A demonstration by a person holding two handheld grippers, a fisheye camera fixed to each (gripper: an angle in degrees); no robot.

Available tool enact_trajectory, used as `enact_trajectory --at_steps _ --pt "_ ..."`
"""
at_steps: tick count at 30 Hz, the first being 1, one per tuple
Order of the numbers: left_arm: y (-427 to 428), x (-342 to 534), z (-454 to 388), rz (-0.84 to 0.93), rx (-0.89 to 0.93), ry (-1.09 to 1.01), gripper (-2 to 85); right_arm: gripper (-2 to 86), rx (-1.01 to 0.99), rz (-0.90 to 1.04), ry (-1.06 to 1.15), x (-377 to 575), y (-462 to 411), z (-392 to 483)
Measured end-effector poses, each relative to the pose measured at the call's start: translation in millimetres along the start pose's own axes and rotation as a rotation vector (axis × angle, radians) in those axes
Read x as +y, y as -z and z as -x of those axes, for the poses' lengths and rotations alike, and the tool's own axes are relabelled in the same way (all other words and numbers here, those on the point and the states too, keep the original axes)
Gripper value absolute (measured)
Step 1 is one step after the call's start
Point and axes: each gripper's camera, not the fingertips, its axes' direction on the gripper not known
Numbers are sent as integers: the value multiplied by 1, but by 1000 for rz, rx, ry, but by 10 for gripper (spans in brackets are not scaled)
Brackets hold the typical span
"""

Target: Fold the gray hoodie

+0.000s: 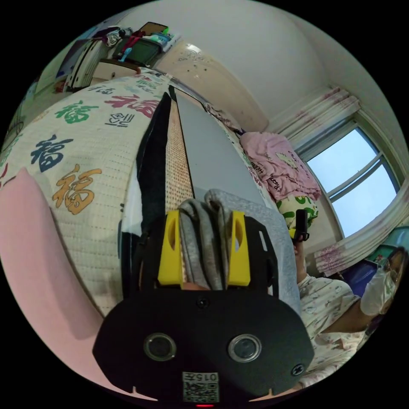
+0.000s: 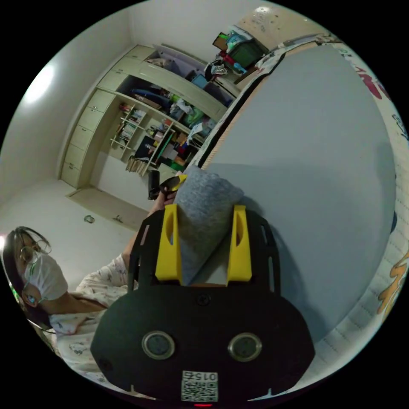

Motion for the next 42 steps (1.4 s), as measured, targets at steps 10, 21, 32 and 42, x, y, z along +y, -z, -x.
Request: enact_trajectory --at_steps 10,21,32,42 --pt "102 114 -32 -315 118 -26 75 103 101 -40 352 32 -13 114" --pt "447 525 -315 -973 -335 -426 71 98 -371 -26 1176 154 -102 380" --pt "615 871 -425 -1262 -859 -272 72 90 -675 345 1292 298 -423 543" --pt "701 977 -129 -1181 -1367 604 112 73 -68 527 944 320 -845 547"
